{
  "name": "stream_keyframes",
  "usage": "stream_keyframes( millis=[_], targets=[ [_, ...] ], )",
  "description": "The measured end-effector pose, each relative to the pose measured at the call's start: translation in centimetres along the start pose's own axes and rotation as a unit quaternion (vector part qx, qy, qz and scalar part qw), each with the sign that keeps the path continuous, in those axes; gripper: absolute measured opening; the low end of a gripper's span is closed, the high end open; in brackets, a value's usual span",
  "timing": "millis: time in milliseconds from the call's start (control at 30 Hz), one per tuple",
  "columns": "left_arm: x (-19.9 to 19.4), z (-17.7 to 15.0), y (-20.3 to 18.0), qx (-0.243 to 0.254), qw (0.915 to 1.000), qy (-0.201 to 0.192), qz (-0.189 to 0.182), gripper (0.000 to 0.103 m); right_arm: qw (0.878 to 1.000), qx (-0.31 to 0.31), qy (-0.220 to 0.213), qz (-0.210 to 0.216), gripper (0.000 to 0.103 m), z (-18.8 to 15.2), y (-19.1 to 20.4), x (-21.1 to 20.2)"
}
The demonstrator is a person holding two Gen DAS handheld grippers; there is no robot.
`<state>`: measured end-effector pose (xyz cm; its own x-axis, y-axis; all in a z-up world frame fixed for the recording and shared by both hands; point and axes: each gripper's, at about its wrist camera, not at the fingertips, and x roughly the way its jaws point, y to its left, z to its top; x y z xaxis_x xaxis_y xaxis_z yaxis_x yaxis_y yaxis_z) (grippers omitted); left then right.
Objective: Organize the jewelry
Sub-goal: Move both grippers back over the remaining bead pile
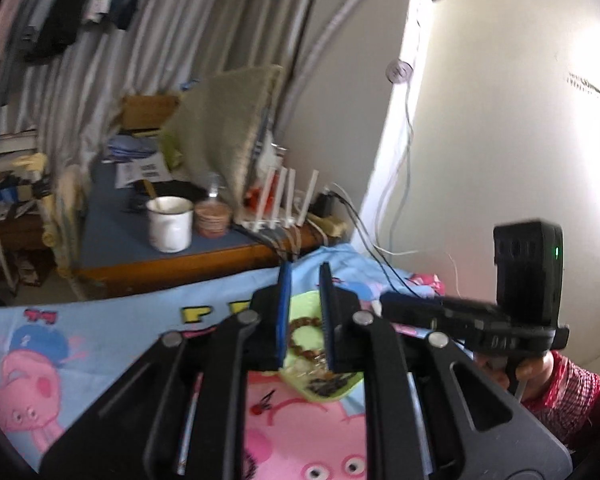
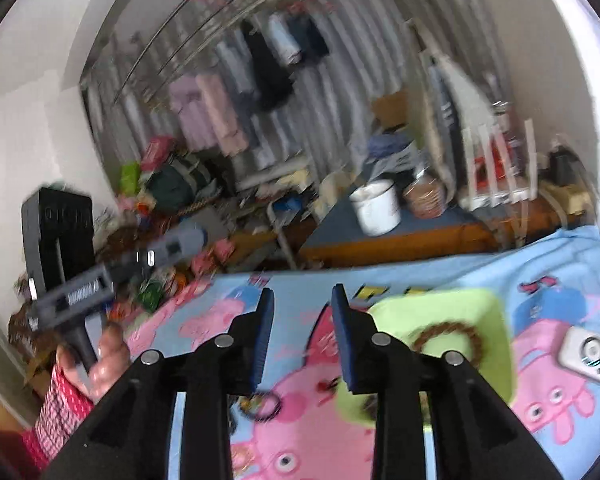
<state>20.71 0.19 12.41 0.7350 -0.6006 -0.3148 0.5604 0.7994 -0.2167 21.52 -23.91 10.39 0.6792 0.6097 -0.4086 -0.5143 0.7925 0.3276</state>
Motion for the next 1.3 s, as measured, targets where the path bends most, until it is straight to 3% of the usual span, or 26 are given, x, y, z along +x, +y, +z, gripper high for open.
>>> stream_keyframes(
  millis=[167, 233, 333, 400, 567, 667, 767, 867, 967, 1000, 1033, 1133, 1300],
  targets=[
    [-1.1, -4.9, 2.2, -0.008, 0.9989, 0.020, 0.042, 0.013, 0.995, -0.023, 0.094, -0.002, 0.000, -5.1, 1.9, 4.8],
    [-0.6, -7.0, 3.7, -0.026, 0.9976, 0.043, 0.047, 0.013, 0.990, -0.014, 0.142, 0.000, 0.000, -7.8, 2.0, 7.1],
    [0.7, -8.8, 5.4, -0.054, 0.9949, 0.072, 0.044, 0.013, 0.983, -0.013, 0.182, -0.023, 0.000, -10.6, 2.2, 9.3],
    [2.4, -9.5, 5.8, -0.056, 0.9923, 0.105, 0.034, 0.013, 0.982, 0.007, 0.188, -0.017, 0.000, -11.7, 1.9, 9.4],
    [7.7, -10.9, 3.1, 0.032, 0.9816, 0.187, 0.020, 0.013, 0.984, 0.028, 0.175, -0.024, 0.000, -12.8, 1.2, 7.3],
    [10.3, -11.4, 2.2, 0.050, 0.9744, 0.219, 0.011, 0.014, 0.985, 0.030, 0.167, -0.034, 0.000, -12.9, 0.3, 6.1],
    [12.4, -11.4, 1.7, 0.050, 0.9712, 0.233, 0.014, 0.034, 0.986, 0.037, 0.158, -0.043, 0.000, -13.2, -0.3, 4.7],
    [13.6, -11.5, 1.5, 0.047, 0.9695, 0.240, 0.008, 0.036, 0.985, 0.047, 0.158, -0.047, 0.000, -13.2, -0.9, 4.2],
    [15.4, -12.5, 1.3, 0.062, 0.9586, 0.277, 0.021, 0.034, 0.985, 0.056, 0.156, -0.052, 0.000, -13.4, -1.4, 4.1],
    [15.7, -12.8, 1.3, 0.066, 0.9553, 0.287, 0.024, 0.014, 0.985, 0.059, 0.155, -0.052, 0.000, -13.3, -1.6, 4.0],
    [15.8, -12.9, 1.4, 0.064, 0.9536, 0.294, 0.020, 0.013, 0.985, 0.060, 0.153, -0.051, 0.000, -13.3, -1.5, 3.9],
    [14.0, -12.0, 1.9, 0.050, 0.9583, 0.281, 0.015, 0.013, 0.986, 0.055, 0.150, -0.045, 0.000, -13.1, -0.9, 3.9],
    [6.5, -9.9, 3.8, 0.002, 0.9785, 0.206, 0.007, 0.013, 0.987, 0.031, 0.156, -0.032, 0.000, -12.3, 0.3, 4.9]
  ],
)
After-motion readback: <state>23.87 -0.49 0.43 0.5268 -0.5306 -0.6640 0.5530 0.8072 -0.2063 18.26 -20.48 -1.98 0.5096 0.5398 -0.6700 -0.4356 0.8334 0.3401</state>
